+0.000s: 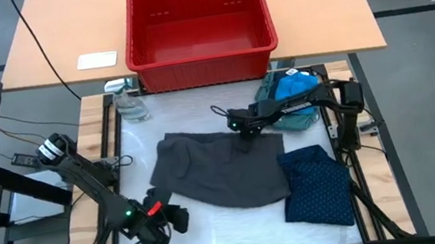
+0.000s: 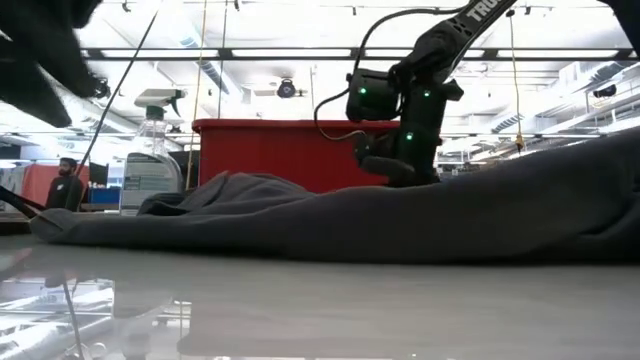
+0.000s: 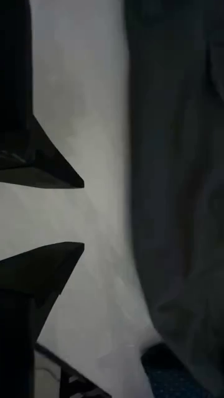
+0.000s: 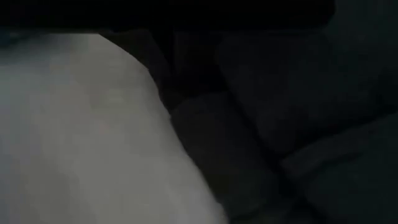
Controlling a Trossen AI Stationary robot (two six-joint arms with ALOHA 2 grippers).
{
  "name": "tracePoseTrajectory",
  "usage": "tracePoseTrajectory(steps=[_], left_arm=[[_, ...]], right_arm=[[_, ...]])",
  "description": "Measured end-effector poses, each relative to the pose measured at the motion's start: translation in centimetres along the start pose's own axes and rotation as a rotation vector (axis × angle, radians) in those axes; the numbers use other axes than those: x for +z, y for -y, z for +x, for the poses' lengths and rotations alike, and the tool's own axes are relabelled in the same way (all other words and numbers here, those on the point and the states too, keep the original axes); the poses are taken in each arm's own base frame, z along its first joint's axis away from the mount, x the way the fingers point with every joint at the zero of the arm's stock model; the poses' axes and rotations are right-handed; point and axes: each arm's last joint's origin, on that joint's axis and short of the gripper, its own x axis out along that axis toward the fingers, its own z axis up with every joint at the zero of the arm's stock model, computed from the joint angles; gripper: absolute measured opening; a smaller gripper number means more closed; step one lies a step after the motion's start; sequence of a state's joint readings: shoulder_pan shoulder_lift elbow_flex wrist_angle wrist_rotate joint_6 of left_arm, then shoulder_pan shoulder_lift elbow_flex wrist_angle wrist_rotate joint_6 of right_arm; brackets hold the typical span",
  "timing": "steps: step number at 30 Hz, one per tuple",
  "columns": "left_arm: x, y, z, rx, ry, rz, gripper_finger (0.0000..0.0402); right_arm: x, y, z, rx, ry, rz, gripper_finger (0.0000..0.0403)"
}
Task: Fold laundry
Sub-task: Fold the gray shorts
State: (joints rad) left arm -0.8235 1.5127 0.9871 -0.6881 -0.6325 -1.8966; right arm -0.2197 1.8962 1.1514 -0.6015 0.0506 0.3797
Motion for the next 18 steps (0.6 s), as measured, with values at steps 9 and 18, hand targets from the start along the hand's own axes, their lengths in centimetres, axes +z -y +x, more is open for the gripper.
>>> tracePoseTrajectory(steps=[9, 18], left_arm=[[0.2, -1.0, 4.0, 0.028, 0.026, -0.034, 0.0153], [2.1, -4.1, 7.1, 0.176, -0.062, -0.042, 0.0153]], right_arm=[[-0.4, -1.0, -2.8, 0.172, 0.010, -0.065, 0.0000], [-2.4, -1.8, -1.9, 0.212, -0.111, -0.096, 0.0000]])
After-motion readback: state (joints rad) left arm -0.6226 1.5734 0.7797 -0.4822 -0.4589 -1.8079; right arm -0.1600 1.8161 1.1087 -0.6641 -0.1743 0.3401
